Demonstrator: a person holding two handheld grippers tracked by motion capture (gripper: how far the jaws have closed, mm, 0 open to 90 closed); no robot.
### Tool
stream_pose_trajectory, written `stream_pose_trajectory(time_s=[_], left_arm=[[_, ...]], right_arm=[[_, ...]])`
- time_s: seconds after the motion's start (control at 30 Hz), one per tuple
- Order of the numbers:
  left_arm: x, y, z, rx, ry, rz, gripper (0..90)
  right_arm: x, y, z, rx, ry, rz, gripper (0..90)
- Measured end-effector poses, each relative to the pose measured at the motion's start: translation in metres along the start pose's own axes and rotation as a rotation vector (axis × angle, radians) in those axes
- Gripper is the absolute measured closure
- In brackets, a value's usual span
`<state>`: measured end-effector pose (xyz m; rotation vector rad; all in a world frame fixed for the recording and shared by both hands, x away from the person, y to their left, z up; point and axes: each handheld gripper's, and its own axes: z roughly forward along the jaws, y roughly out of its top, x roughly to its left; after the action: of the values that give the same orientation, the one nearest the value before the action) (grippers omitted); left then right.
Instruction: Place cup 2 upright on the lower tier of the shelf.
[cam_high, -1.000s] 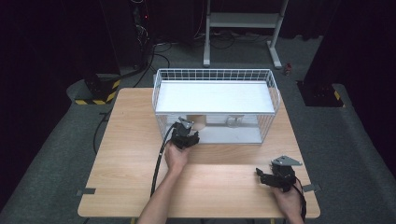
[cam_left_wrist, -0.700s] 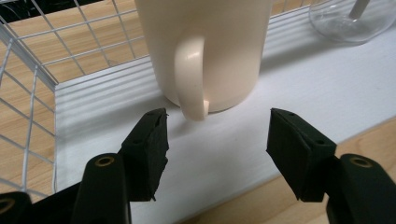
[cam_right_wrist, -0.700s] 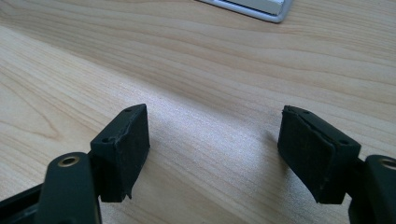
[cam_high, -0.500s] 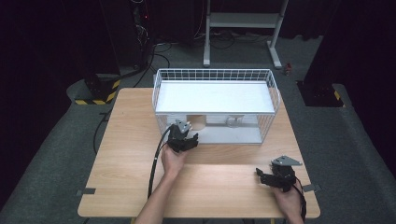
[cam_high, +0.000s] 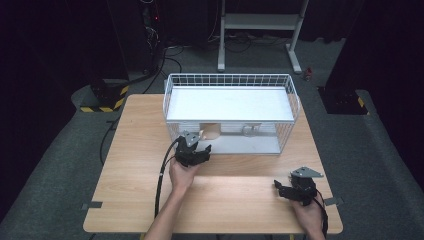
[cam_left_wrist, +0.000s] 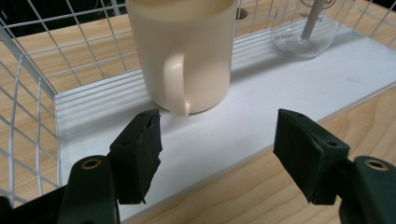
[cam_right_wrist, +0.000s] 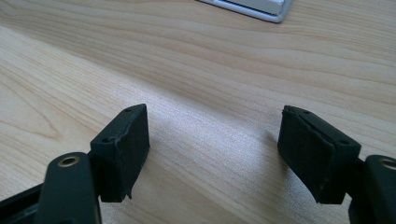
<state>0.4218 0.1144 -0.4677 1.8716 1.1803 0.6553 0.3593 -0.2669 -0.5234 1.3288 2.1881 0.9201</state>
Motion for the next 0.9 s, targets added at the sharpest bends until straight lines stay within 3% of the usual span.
stream_pose_trajectory(time_s=[0.37,0.7,0.9], left_arm=[[0.003,-0.006,-0.011,-0.002,-0.019,-0.010,28.7],[0.008,-0.013,-0.023,-0.004,-0.066,-0.046,25.7],[0.008,-0.015,-0.029,-0.008,-0.069,-0.040,25.1]], right_arm=[[0.000,0.000,0.000,0.000,0.000,0.000,25.1],[0.000,0.000,0.000,0.000,0.000,0.000,25.1],[0.000,0.000,0.000,0.000,0.000,0.000,25.1]])
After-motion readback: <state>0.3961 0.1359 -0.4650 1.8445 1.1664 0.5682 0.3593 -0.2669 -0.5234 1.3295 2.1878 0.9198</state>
